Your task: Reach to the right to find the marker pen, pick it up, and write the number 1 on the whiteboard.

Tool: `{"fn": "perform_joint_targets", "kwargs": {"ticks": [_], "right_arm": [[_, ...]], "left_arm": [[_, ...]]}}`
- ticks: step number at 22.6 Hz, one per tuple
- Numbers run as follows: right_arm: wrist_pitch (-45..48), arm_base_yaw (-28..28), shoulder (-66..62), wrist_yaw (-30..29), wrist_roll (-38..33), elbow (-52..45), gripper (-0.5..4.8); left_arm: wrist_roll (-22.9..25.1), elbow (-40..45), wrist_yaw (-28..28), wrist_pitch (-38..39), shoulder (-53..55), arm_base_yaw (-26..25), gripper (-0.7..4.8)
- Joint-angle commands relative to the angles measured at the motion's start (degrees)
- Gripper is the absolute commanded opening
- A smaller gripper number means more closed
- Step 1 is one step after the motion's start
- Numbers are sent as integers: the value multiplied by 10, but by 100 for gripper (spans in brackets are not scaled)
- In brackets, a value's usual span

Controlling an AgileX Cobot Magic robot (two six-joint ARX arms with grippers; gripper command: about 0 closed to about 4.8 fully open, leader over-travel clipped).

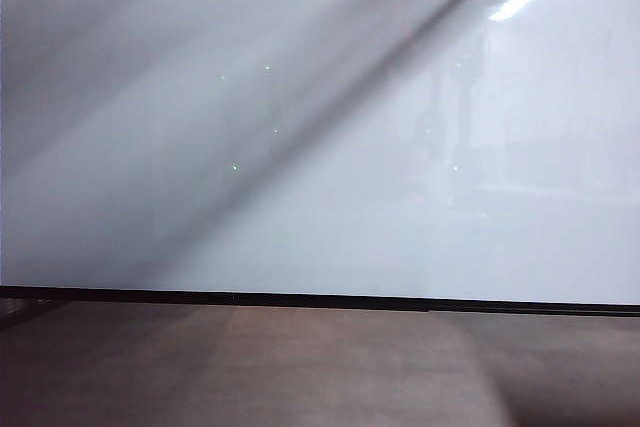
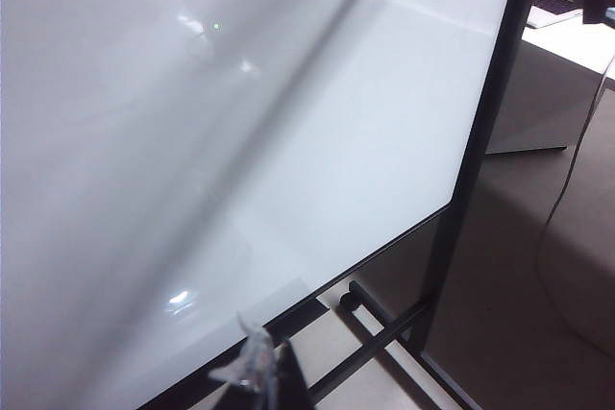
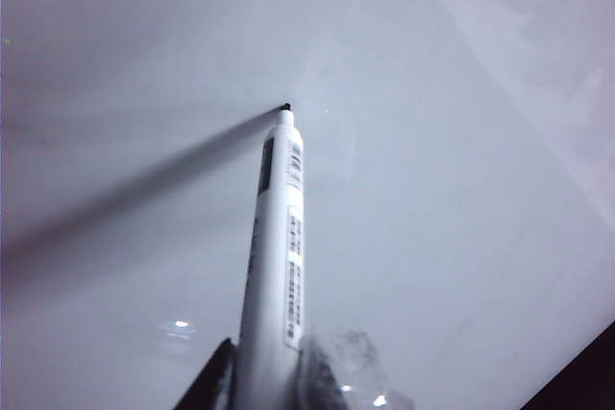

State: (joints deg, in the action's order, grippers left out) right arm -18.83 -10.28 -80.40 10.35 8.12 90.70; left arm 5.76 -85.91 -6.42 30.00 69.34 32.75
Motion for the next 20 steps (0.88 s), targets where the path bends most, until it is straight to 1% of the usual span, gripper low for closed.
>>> {"fn": "perform_joint_targets", "kwargs": {"ticks": [1,20], "right_arm": [[7,1,-2,5,1,3,-6],[-64,1,-25,27,0,-1,-6]], "left_arm": [[2,-4,0,-2,-2,1,-5],[2,-4,2,4,-3,1,-5]]}}
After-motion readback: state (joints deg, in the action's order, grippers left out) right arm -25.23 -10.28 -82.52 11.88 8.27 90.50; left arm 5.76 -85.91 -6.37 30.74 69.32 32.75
